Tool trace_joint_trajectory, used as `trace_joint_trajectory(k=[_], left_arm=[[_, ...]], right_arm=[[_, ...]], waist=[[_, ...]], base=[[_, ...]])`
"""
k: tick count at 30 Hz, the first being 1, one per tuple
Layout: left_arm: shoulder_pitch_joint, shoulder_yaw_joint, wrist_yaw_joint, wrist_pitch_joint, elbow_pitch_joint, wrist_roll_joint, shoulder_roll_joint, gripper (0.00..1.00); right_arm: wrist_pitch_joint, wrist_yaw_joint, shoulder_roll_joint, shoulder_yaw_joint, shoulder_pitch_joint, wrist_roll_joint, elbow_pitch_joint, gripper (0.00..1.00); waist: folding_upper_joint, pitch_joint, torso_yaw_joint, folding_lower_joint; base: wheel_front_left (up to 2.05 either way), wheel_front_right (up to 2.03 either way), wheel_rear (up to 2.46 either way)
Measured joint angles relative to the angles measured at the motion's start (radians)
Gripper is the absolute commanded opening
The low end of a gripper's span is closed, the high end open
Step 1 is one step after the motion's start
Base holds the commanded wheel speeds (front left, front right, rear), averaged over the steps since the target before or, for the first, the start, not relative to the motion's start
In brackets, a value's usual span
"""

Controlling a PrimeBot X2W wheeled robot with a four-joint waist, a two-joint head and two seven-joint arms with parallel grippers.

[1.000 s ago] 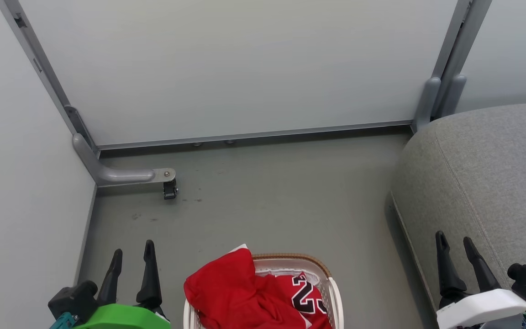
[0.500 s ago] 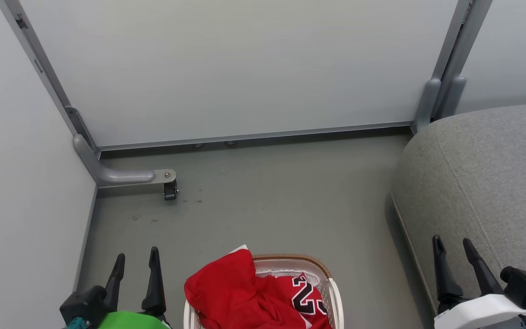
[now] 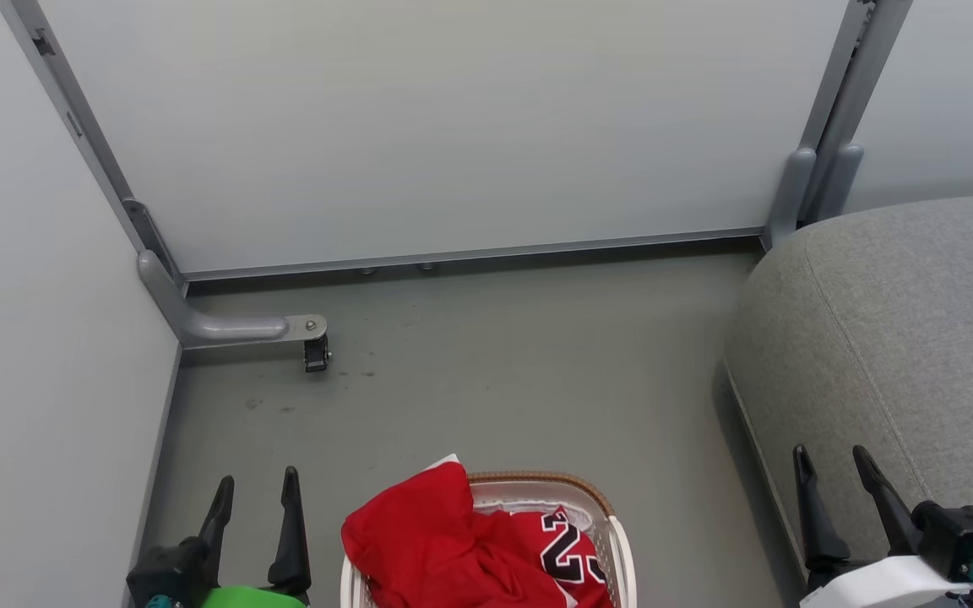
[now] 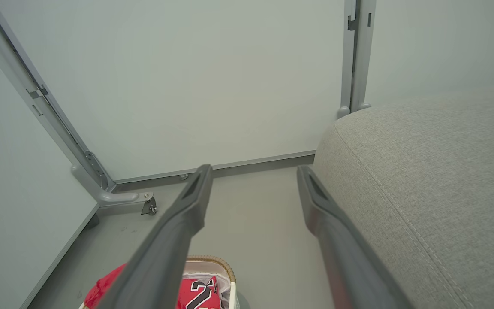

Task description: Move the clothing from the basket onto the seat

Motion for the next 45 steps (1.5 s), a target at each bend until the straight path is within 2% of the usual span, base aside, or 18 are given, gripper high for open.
trace_joint_trajectory(k=[12,37,45], left_arm=[[0.003,-0.008,0.004,-0.025,0.018,0.063,0.0,1.0],[0.003,-0.015,0.003,-0.025,0.044,0.063,0.001,1.0],[-0.068,-0.065,-0.013,-0.025,0.05,0.123,0.001,1.0]], right_arm=[[-0.022,0.0,-0.001,0.002,0.005,-0.081,0.006,1.0],[-0.022,0.0,-0.001,-0.001,0.005,-0.081,0.008,1.0],[-0.022,0.0,-0.002,-0.011,-0.023,-0.085,-0.009,1.0]], waist=[[0.0,-0.004,0.001,0.0],[0.0,0.01,-0.002,0.0],[0.0,0.067,-0.01,0.0]], base=[[0.0,0.0,0.0],[0.0,0.0,0.0],[0.0,0.0,0.0]])
